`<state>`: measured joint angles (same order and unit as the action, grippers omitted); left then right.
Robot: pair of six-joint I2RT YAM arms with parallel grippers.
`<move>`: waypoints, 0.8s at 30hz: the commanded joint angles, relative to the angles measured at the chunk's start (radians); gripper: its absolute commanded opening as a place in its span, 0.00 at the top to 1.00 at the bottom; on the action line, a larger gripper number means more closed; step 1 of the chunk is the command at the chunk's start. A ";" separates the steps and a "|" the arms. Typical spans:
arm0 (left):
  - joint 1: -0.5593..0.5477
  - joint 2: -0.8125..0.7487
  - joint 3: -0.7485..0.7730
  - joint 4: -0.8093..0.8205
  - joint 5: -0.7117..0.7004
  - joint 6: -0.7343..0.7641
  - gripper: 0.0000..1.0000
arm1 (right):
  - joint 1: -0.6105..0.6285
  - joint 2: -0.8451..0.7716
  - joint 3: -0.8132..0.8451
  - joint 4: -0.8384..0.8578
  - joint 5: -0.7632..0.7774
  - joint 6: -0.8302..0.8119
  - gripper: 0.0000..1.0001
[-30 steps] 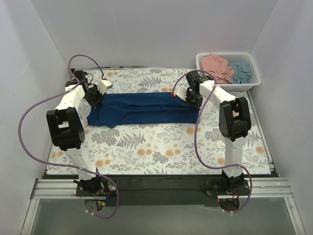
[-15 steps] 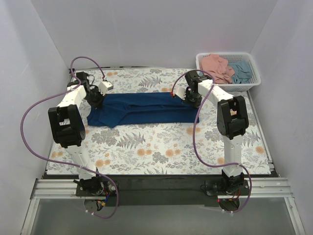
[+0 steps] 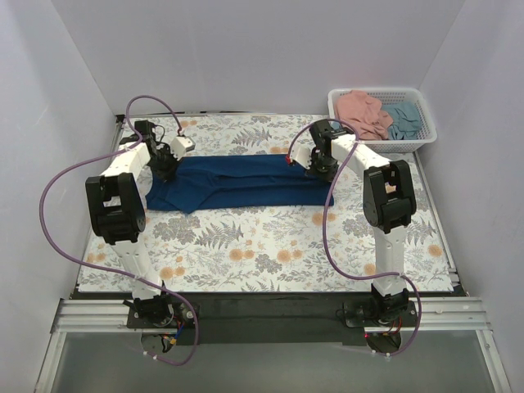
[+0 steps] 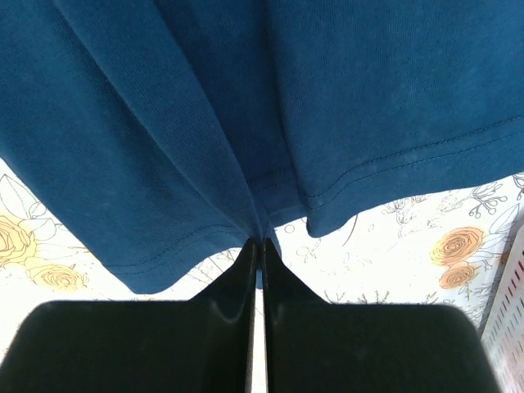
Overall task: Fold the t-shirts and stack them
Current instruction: Fold the tshirt
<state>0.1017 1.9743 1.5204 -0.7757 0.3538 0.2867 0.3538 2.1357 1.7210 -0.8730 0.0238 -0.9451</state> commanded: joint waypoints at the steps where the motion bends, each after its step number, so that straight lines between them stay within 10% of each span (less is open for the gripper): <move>1: 0.000 -0.006 0.023 0.036 -0.013 -0.009 1.00 | -0.006 -0.010 -0.003 -0.018 0.014 -0.020 0.99; 9: 0.000 0.018 0.024 0.096 -0.058 -0.061 1.00 | -0.006 0.001 0.011 -0.015 0.028 0.000 0.99; 14: 0.001 0.009 0.032 0.099 -0.056 -0.130 0.63 | -0.007 -0.006 0.040 -0.018 0.034 0.052 0.43; 24: 0.082 -0.193 -0.084 -0.013 0.050 -0.383 0.59 | -0.010 -0.152 -0.017 -0.049 -0.140 0.238 0.55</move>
<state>0.1680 1.9003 1.4788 -0.7330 0.3492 0.0139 0.3470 2.0663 1.7111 -0.8852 -0.0154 -0.7929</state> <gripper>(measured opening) 0.405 0.469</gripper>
